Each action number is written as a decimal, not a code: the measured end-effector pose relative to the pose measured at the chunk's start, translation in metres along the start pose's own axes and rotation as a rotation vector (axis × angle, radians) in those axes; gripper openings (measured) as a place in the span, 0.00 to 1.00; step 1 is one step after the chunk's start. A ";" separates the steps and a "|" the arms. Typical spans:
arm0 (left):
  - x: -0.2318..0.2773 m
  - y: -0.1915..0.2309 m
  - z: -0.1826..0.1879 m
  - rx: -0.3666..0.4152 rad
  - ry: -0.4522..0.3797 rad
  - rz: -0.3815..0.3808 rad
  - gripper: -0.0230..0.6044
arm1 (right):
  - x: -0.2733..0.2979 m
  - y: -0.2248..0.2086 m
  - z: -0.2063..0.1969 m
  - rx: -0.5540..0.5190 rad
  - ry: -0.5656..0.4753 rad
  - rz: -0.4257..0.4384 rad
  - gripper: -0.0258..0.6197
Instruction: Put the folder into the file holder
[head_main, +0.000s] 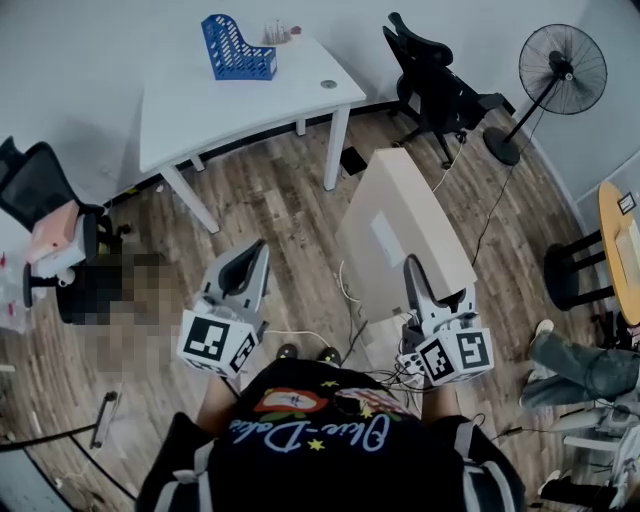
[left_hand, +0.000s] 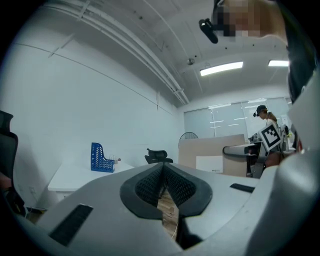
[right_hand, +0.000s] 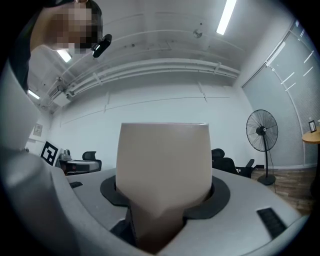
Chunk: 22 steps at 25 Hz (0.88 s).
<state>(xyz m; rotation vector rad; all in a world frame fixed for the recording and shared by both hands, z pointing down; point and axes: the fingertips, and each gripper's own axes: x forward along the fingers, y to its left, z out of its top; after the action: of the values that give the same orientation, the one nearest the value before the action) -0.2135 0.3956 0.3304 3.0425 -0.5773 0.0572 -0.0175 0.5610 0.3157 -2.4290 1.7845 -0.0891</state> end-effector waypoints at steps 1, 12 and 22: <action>0.001 -0.002 0.001 -0.001 0.000 0.006 0.04 | 0.000 -0.002 0.002 0.000 -0.003 0.007 0.42; -0.006 -0.030 -0.009 -0.002 0.022 0.066 0.04 | -0.008 -0.021 0.008 0.009 -0.024 0.066 0.43; -0.003 -0.019 -0.011 0.003 0.031 0.086 0.04 | -0.003 -0.017 0.006 0.008 -0.028 0.083 0.43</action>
<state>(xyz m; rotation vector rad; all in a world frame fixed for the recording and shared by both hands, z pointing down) -0.2101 0.4150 0.3410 3.0123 -0.7056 0.1077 -0.0017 0.5689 0.3121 -2.3351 1.8670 -0.0541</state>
